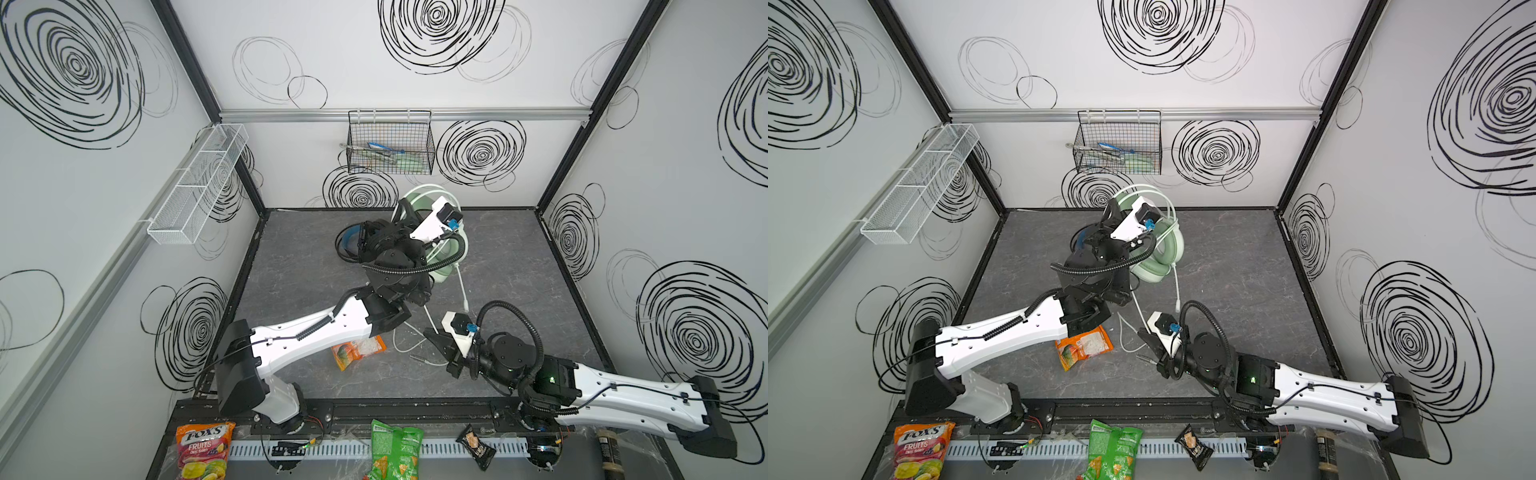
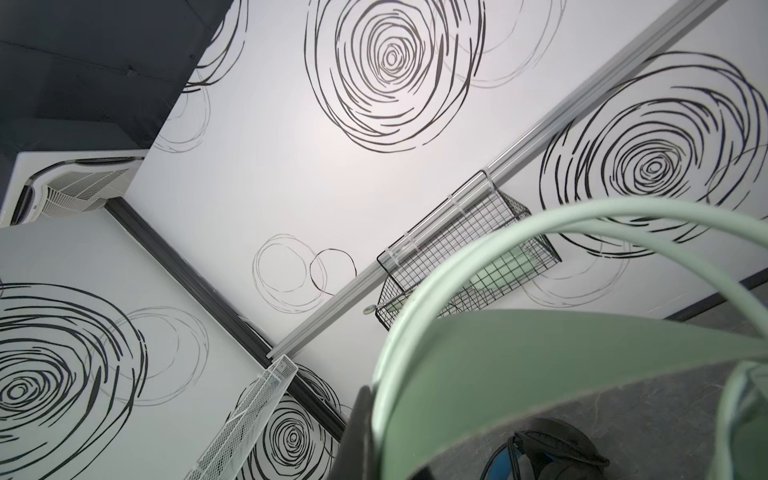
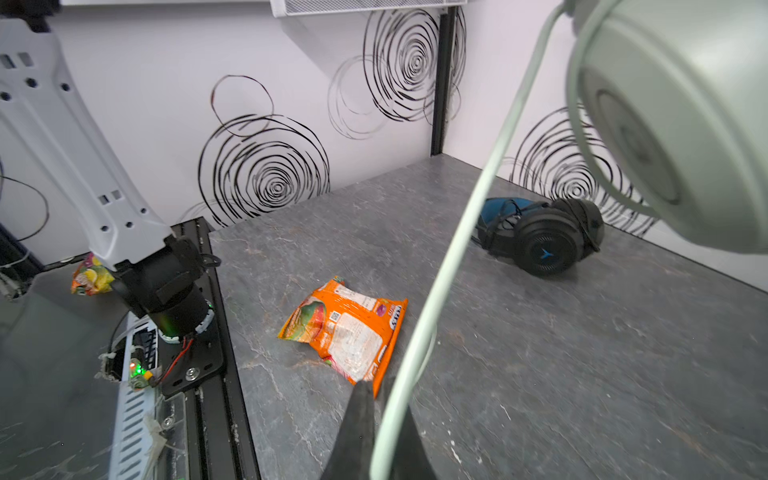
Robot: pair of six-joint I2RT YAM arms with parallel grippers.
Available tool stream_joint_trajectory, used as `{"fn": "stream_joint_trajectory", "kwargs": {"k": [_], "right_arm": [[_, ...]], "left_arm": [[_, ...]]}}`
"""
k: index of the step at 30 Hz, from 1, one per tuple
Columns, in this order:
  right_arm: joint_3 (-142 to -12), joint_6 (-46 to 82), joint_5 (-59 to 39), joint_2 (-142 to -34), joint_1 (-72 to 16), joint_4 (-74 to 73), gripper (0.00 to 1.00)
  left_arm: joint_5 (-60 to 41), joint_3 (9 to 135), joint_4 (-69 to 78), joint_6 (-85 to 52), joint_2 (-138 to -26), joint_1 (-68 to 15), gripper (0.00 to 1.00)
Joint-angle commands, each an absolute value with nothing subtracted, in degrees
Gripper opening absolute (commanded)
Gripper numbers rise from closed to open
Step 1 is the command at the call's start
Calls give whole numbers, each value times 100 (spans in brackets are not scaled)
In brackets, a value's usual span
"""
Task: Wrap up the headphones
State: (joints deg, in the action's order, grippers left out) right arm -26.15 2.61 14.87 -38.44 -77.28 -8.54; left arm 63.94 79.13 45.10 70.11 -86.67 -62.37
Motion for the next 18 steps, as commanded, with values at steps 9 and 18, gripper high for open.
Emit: {"fn": "stream_joint_trajectory", "kwargs": {"k": [9,18], "right_arm": [[-2362,-255,430,-4307,-7770,-2337,9],[-2408,-185,211,-4980,-7594,-3327,12]], "left_arm": [[6429,9527,3210,5892,-8302,-6649,0],[5717,10748,429,3143,-8090,-6855,0]]}}
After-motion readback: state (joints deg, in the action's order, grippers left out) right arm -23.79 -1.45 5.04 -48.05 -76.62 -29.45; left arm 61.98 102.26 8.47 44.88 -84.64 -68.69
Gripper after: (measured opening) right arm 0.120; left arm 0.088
